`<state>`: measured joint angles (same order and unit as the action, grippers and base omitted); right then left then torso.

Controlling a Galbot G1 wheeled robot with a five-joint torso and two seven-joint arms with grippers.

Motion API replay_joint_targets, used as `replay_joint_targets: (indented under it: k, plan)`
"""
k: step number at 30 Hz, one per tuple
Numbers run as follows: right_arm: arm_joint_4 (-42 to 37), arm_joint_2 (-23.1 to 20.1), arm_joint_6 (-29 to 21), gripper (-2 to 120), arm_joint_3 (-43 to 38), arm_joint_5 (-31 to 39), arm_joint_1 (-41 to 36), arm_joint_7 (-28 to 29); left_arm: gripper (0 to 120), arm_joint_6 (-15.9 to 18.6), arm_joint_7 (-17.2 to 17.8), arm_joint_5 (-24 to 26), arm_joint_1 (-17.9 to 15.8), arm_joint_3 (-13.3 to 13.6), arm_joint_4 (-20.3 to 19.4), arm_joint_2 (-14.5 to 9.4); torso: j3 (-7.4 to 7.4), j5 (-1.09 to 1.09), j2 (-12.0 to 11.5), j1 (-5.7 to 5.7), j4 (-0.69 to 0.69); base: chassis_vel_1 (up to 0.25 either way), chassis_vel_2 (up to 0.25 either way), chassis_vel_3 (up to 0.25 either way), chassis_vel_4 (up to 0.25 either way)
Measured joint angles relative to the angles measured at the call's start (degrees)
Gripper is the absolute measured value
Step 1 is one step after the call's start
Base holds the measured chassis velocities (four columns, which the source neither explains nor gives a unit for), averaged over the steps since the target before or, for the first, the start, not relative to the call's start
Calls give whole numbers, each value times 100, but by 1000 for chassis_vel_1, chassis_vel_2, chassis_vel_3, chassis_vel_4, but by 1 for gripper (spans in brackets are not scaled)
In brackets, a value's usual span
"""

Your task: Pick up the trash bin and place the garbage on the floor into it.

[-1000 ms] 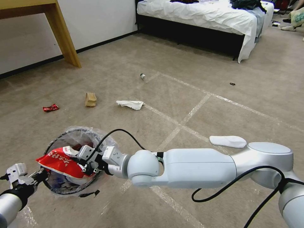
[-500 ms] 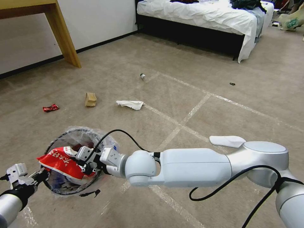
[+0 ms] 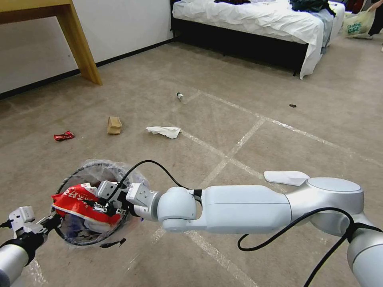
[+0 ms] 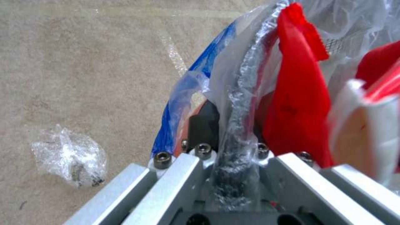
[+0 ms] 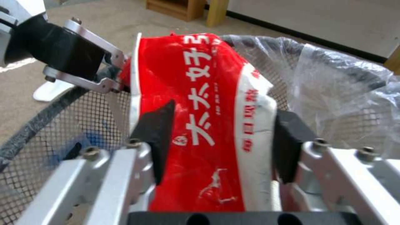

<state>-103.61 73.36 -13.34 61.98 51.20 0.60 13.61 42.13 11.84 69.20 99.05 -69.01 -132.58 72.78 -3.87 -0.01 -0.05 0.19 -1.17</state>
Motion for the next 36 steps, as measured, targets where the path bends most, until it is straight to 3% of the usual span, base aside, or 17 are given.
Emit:
replay_joint_targets:
  k: [2,11,36]
  plan:
    - [-16,-13,18,72,-11,-3,4,-3,1,0,0,-2,-11,1,13,-7,0,0,0,0,0,0,0,0,0]
    - [-45,-44,54,99,-80,-33,10,-9,1,0,-1,-32,-14,8,50,20,0,0,0,0,0,0,0,0,0]
    - [-391,-197,-247,100,229,-78,99,104,1,0,-4,6,28,-43,-68,12,0,0,0,0,0,0,0,0,0]
